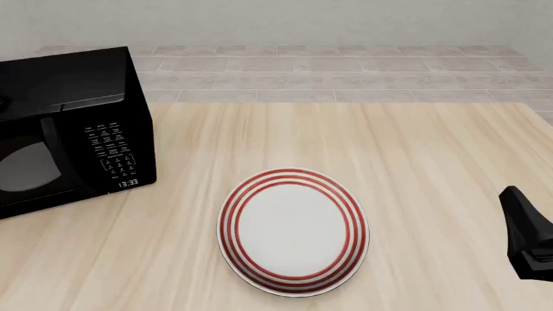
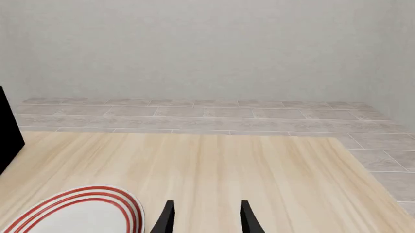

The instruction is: Pick up the white bowl and put it on the plate.

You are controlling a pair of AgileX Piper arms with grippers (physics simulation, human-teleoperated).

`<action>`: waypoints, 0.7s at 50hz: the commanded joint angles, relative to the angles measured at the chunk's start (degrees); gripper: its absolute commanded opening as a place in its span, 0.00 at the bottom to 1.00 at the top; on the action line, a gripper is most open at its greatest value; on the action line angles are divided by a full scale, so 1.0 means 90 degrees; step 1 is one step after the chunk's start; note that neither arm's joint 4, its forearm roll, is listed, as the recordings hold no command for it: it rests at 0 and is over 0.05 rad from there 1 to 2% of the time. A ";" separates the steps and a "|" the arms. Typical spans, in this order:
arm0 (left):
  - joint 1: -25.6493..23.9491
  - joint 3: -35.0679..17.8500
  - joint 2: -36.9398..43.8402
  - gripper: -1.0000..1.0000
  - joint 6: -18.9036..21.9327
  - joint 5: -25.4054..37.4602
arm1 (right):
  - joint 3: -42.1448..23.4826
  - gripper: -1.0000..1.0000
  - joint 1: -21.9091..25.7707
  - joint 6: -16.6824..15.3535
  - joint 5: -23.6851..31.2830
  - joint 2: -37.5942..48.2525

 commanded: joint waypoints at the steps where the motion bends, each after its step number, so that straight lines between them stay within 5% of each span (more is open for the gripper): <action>1: -0.0170 -0.0116 -0.0613 0.00 -0.0049 0.0529 | 0.0000 1.00 -0.0001 0.0000 0.0001 -0.0001; 7: -0.0387 0.0186 -0.0903 0.00 -0.0111 0.0519 | 0.0000 1.00 0.0000 -0.0001 0.0001 -0.0002; 19: -0.1059 -0.0327 -0.1617 0.00 -0.0378 0.1673 | 0.0000 1.00 0.0001 -0.0001 0.0001 -0.0002; 35: -0.2041 -0.0472 -0.2181 0.00 -0.0722 0.2321 | 0.0000 1.00 0.0000 0.0002 0.0002 -0.0003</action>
